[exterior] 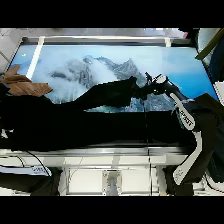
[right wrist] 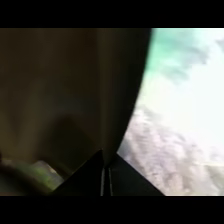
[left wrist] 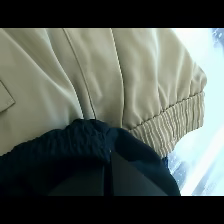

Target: Fold the clothes and pants, and hang the long-sleeved shirts on hangers.

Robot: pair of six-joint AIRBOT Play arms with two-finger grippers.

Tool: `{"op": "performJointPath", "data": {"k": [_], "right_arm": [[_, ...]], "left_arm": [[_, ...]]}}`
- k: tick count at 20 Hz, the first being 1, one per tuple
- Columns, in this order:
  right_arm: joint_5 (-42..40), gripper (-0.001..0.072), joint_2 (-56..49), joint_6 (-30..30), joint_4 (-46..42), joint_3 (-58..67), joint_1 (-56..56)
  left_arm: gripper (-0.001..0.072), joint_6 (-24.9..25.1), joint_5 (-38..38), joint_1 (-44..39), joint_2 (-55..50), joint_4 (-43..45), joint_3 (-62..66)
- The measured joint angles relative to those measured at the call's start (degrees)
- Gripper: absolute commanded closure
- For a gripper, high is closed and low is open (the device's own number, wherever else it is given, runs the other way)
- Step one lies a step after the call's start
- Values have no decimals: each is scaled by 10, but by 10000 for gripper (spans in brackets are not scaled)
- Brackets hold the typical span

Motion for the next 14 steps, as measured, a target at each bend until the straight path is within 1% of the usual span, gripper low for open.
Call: {"op": "performJointPath", "data": {"k": [4,8,11,14], "right_arm": [[86,708,31,-6,-38,67,-30],[194,708,117,12,-114,132,-71],[232,708,192,35,-195,162,-84],[257,707,225,47,-273,166,-80]], "left_arm": [[694,17,0,0,34,-1,3],[694,31,0,0,86,-2,3],[694,33,4,-1,113,-7,3],[694,35,5,-13,116,-24,3]]}}
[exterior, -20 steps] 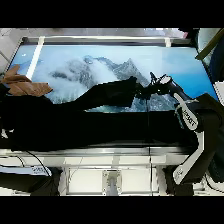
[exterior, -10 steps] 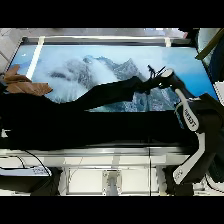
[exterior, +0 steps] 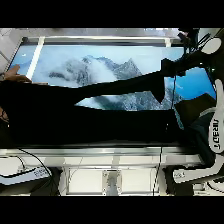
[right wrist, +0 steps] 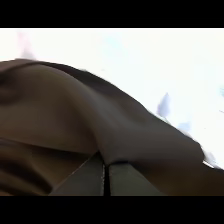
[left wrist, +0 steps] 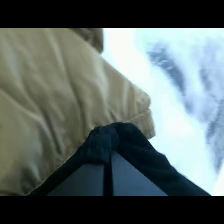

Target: Fold the clothes and pants, and hang the long-sleeved shirts on hangers.

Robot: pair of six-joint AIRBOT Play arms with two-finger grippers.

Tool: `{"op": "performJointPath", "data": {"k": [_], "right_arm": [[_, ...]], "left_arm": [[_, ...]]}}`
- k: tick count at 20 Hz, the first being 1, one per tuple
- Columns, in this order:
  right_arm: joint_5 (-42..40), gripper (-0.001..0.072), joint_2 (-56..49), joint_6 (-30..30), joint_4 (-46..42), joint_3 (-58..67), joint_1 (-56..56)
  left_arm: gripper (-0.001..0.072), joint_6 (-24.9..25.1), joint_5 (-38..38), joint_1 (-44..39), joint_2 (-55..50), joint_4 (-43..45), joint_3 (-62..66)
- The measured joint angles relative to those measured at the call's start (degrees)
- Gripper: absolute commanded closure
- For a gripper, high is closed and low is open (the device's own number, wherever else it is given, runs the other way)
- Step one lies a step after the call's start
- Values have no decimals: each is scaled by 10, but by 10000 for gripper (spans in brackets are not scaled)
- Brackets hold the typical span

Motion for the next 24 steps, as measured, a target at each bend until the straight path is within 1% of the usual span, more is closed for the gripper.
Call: {"op": "performJointPath", "data": {"k": [2,3,4,5,6,8,12,14,18,20,23,24], "right_arm": [[-5,707,0,4,-31,-19,5],[-15,677,-6,5,-41,-36,10],[-21,476,-14,6,-48,-56,15],[-27,233,-24,6,-54,-77,21],[-30,221,-37,6,-55,-101,28],[-21,222,-58,5,-58,-137,37],[-25,222,-57,3,-75,-156,28],[-63,222,-47,5,-77,-148,13],[-173,229,-54,44,-64,-135,-25],[-210,229,-80,53,-31,-128,-50],[-241,231,-134,60,1,-103,-80],[-247,252,-154,60,8,-90,-88]], "left_arm": [[695,1,3,-15,-11,-7,0],[695,1,7,-21,-19,-9,0],[695,1,14,-28,-30,-10,0],[695,0,23,-33,-41,-11,0],[695,-3,32,-38,-51,-12,0],[694,-12,49,-42,-66,-12,0],[694,-16,68,-46,-73,-15,0],[695,-16,71,-48,-73,-15,0],[694,-18,74,-50,-72,-16,0],[695,-18,75,-50,-72,-16,0],[694,-18,76,-50,-72,-16,0],[695,-17,76,-50,-72,-16,0]]}}
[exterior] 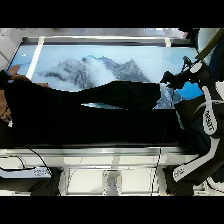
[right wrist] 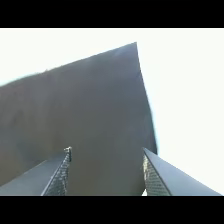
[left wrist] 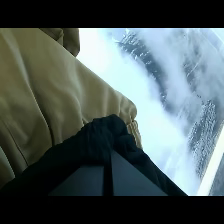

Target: Fold the clothes and pants, and hang the long-sleeved shirts on hangers.

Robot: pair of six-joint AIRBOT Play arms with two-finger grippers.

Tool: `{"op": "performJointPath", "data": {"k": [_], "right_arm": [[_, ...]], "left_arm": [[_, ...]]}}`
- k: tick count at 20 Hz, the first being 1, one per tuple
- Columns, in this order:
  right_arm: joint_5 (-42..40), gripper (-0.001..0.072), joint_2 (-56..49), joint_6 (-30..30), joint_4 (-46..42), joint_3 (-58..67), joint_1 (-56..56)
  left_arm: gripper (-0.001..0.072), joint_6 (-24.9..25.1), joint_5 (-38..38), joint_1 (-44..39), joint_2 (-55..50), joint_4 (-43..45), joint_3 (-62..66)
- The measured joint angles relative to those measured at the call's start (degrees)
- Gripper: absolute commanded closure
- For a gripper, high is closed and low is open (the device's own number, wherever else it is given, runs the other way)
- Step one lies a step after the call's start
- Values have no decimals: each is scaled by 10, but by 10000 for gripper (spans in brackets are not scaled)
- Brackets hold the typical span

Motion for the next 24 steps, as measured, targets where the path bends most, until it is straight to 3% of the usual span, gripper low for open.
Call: {"op": "performJointPath", "data": {"k": [8,17,18,19,24], "right_arm": [[-1,272,-163,-49,88,140,-23],[89,342,-211,-57,111,206,-23],[99,494,-212,-58,112,207,-23],[107,694,-213,-60,112,208,-22],[116,708,-208,-81,141,228,-19]], "left_arm": [[694,0,4,0,0,0,0],[694,0,5,0,0,0,0],[694,0,5,-1,0,0,0],[694,0,5,-1,0,0,0],[694,0,4,-2,0,0,0]]}}
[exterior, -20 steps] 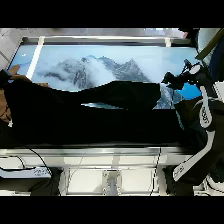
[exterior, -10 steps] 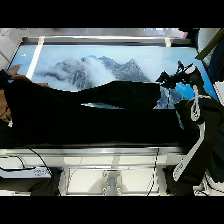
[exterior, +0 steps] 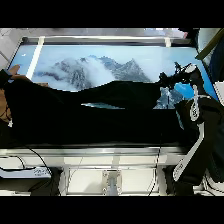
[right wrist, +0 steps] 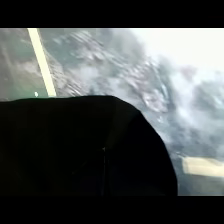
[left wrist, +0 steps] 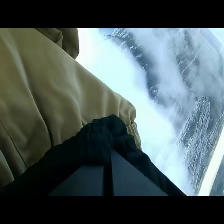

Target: Fold the clothes and pants, and hang the long-sleeved shirts on hangers.

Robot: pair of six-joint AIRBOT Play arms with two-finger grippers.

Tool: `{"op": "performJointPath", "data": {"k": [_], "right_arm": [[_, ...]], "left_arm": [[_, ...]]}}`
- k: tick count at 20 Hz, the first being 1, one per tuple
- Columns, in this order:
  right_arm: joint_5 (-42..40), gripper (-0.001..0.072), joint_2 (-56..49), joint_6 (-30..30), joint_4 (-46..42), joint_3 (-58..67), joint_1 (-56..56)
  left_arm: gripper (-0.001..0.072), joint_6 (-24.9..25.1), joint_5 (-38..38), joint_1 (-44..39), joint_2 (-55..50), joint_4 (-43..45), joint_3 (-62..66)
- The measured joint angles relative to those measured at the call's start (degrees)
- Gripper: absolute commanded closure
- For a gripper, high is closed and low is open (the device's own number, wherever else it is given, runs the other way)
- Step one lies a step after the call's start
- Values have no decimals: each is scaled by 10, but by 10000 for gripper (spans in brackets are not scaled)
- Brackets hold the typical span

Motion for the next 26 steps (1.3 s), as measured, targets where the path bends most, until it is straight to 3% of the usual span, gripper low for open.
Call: {"op": "performJointPath", "data": {"k": [8,12,15,16,18,22,26], "right_arm": [[-42,708,151,-58,17,24,-35],[1,708,248,-96,-48,-30,-56],[37,707,294,-106,-118,-153,-61],[30,671,301,-106,-133,-203,-62],[8,286,306,-90,-147,-300,-63],[-4,287,308,-73,-155,-402,-64],[-37,301,315,-61,-145,-377,-61]], "left_arm": [[695,0,2,42,27,-99,0],[695,3,-31,76,48,-104,-1],[695,7,-85,86,53,-50,-23],[695,9,-95,87,54,-35,-35],[695,10,-110,89,49,-14,-55],[695,11,-109,89,42,-8,-71],[695,11,-90,88,40,-41,-76]]}}
